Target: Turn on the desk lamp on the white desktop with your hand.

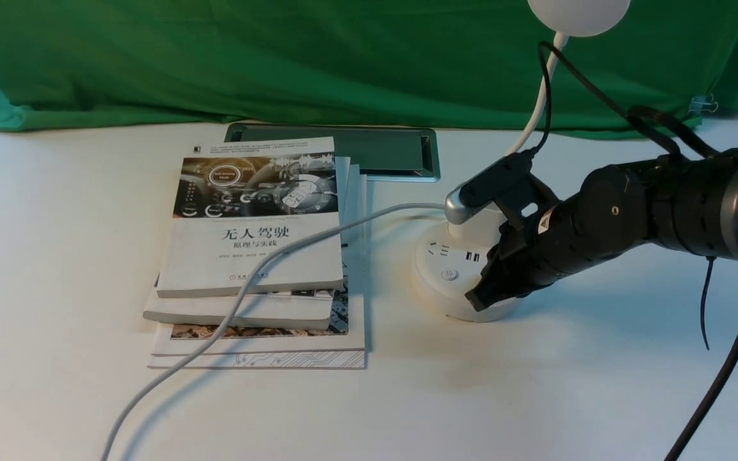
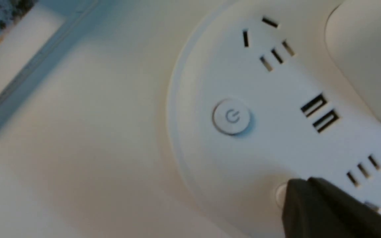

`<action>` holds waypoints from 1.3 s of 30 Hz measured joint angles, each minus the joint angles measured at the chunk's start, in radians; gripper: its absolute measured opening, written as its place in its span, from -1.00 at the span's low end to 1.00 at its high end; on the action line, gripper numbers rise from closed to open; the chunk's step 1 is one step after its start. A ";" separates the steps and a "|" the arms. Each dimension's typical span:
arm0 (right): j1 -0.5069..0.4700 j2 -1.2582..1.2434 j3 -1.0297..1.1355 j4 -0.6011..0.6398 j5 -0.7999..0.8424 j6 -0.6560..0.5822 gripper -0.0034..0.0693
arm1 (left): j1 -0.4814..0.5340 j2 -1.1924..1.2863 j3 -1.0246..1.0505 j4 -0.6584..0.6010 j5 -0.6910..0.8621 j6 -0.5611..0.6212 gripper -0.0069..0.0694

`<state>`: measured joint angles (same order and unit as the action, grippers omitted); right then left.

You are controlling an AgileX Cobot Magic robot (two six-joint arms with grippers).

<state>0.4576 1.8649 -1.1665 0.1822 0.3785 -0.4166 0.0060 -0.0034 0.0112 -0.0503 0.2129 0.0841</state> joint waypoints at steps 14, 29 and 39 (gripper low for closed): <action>-0.030 -0.610 0.198 0.000 0.014 0.094 -0.82 | 0.000 0.000 0.000 0.000 0.000 0.000 -0.76; -0.030 -1.381 0.685 0.000 -0.079 0.212 -0.80 | 0.000 0.000 0.000 0.000 0.000 0.000 -0.76; -0.030 -1.695 0.710 0.000 -0.087 0.212 -0.80 | 0.000 0.000 0.000 0.000 0.000 0.000 -0.76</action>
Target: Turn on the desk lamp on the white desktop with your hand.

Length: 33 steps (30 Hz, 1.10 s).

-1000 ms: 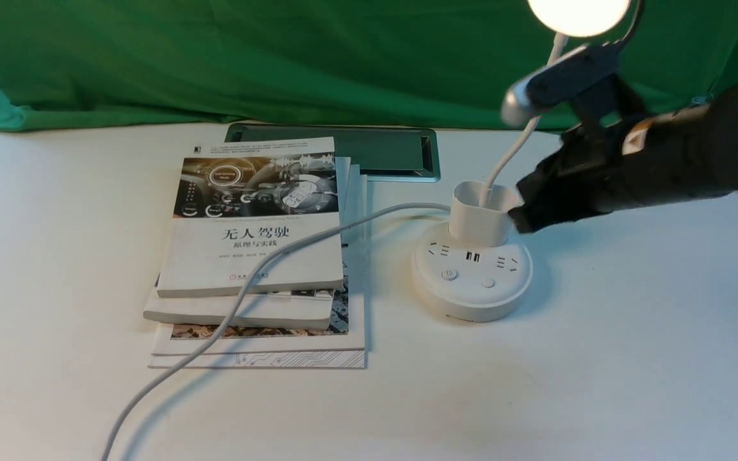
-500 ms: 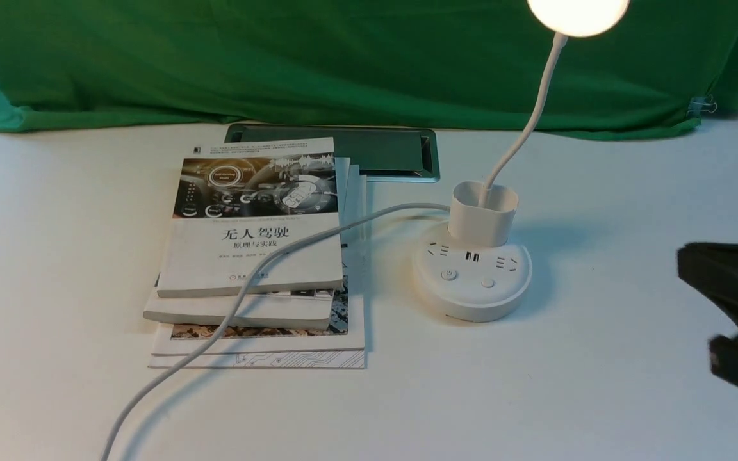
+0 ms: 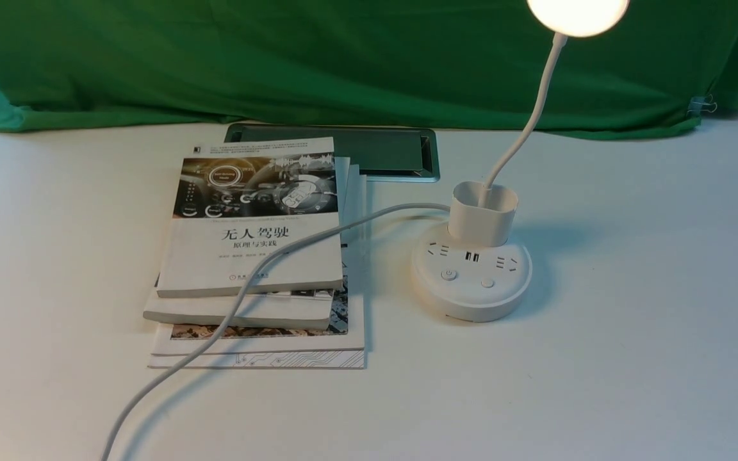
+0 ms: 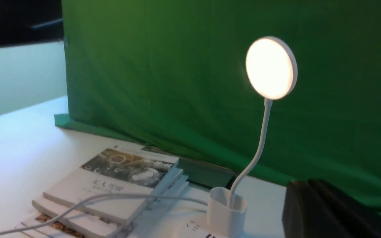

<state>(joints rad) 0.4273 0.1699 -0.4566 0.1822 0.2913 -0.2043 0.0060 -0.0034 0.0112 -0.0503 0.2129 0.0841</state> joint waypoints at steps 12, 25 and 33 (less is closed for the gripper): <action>0.000 -0.007 0.001 0.000 0.027 0.000 -0.75 | 0.000 0.000 0.000 0.000 0.000 0.000 -0.76; 0.000 -0.007 0.007 0.000 0.023 0.000 -0.65 | 0.000 0.000 0.000 0.000 0.000 0.000 -0.76; -0.127 -0.074 0.167 -0.085 -0.113 0.053 -0.82 | 0.000 0.000 0.000 0.000 0.000 0.000 -0.76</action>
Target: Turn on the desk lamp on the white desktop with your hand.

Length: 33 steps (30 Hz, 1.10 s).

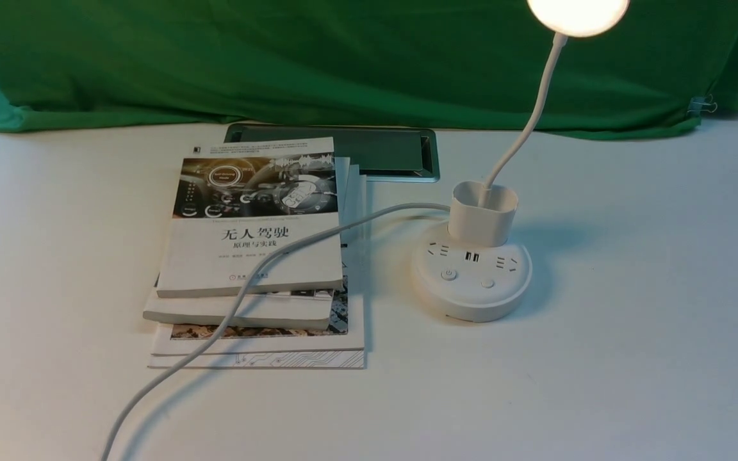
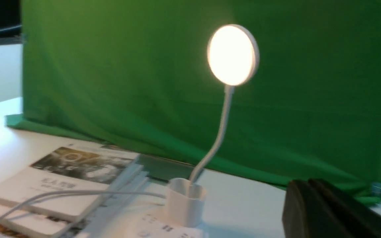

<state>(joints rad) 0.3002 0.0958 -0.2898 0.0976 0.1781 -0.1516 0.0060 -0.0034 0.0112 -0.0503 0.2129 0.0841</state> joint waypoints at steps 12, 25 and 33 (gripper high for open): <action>-0.329 -0.092 0.294 -0.179 -0.055 0.228 -0.82 | 0.000 0.000 0.000 0.000 -0.001 0.000 -0.76; -0.289 -0.093 0.300 -0.223 0.037 0.240 -0.82 | 0.000 0.000 0.000 0.000 -0.001 0.000 -0.76; -0.289 -0.093 0.300 -0.223 0.040 0.248 -0.81 | 0.000 0.000 0.000 0.000 -0.001 0.000 -0.76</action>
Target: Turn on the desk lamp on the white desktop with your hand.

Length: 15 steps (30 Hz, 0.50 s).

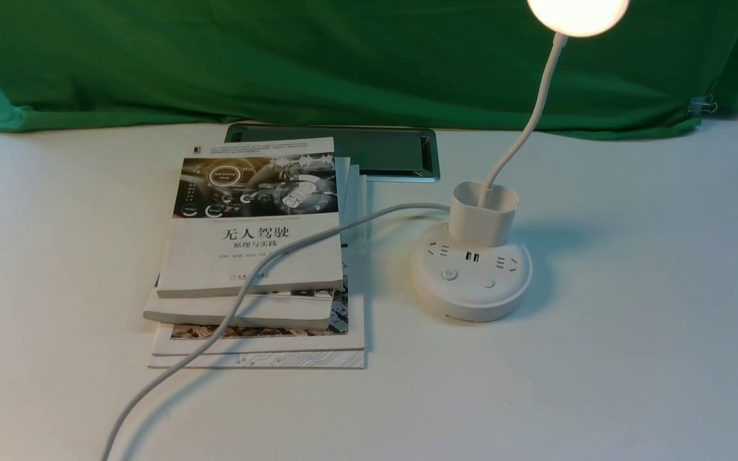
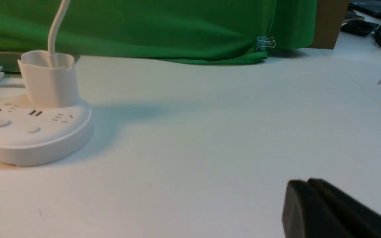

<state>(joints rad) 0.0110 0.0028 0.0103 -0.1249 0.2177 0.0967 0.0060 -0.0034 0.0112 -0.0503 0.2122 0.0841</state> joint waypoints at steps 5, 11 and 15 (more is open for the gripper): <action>0.000 0.000 0.000 0.000 0.000 0.008 -0.77 | 0.000 0.000 0.000 0.000 0.000 0.000 -0.76; 0.000 0.000 0.000 0.000 0.000 0.014 -0.70 | 0.000 0.000 0.000 0.000 0.000 0.000 -0.76; 0.000 0.000 0.000 0.000 0.000 0.014 -0.67 | 0.000 0.000 0.000 0.000 0.000 0.000 -0.76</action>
<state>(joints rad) 0.0110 0.0028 0.0103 -0.1249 0.2181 0.1103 0.0060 -0.0034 0.0112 -0.0503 0.2122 0.0841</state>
